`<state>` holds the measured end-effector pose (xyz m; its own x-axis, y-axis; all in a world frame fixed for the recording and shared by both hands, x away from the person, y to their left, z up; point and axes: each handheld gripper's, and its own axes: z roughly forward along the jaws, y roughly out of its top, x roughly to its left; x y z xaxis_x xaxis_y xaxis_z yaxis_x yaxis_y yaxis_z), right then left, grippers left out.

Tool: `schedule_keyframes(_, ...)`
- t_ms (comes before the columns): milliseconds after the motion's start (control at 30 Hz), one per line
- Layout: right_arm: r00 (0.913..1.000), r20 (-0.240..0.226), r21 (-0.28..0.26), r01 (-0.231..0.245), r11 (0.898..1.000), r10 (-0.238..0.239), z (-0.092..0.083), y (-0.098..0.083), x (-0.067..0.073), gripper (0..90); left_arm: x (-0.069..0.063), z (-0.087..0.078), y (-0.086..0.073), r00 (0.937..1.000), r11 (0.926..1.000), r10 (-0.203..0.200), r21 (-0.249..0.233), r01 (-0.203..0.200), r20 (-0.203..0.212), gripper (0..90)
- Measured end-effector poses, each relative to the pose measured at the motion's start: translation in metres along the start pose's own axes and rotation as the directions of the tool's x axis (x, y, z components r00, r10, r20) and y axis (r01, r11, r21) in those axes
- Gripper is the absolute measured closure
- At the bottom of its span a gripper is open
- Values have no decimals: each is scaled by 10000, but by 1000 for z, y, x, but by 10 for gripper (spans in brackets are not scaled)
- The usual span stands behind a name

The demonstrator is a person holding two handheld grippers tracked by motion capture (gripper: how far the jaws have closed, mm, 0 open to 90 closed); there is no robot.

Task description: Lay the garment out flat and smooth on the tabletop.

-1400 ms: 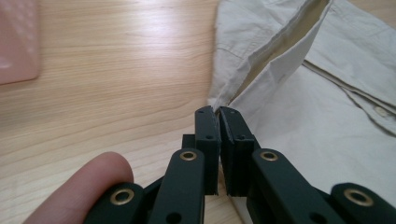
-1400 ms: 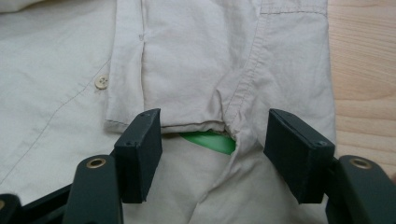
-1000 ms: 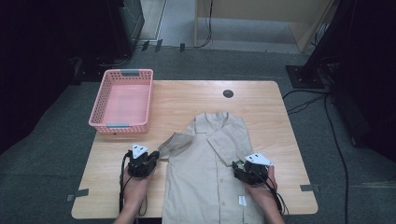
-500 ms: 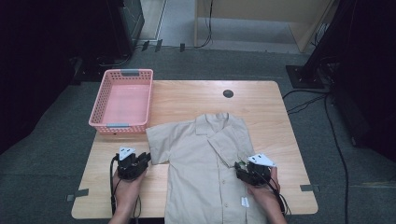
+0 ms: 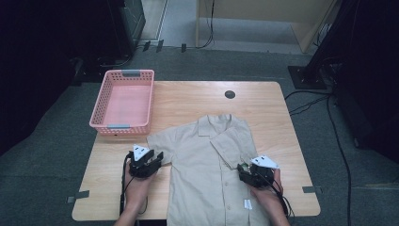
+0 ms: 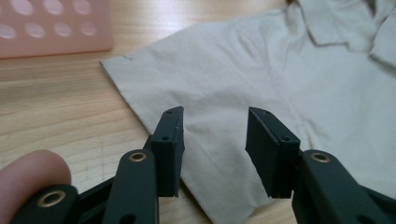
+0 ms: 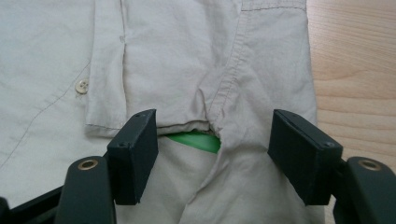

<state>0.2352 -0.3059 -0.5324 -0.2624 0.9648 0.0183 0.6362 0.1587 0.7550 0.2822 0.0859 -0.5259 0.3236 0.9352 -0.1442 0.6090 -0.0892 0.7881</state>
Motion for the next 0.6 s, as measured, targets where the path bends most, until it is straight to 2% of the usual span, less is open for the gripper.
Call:
schedule_keyframes(100,10000,-45,7,48,10000,-48,0,0,0,307,-3,3,1,9997,9993,220,290,-217,-113,531)
schedule_keyframes(167,9995,-266,25,142,9999,-141,0,0,-1,294,-7,4,0,9979,9972,636,388,-632,-90,495)
schedule_keyframes(267,9983,-559,32,-168,9999,169,-1,1,-5,322,-18,5,-1,9850,9855,1614,622,-1576,-613,457)
schedule_keyframes(300,9979,-590,-13,-269,9996,268,-2,2,-6,340,-18,5,-1,9845,9853,1628,626,-1588,-648,450)
schedule_keyframes(333,9978,-557,-31,-351,9994,348,-3,3,-5,354,-16,6,-1,9878,9880,1448,630,-1411,-582,442)
schedule_keyframes(433,9981,-599,-58,-137,9999,134,-5,10,1,373,-17,6,-1,9866,9870,1508,660,-1467,-618,431)
schedule_keyframes(500,9971,-755,-161,121,9998,-133,-7,19,10,386,-17,6,-1,9867,9870,1507,661,-1466,-610,427)
schedule_keyframes(600,9970,-720,-381,270,9989,-297,-6,32,18,406,-17,6,-1,9868,9870,1505,667,-1465,-598,422)
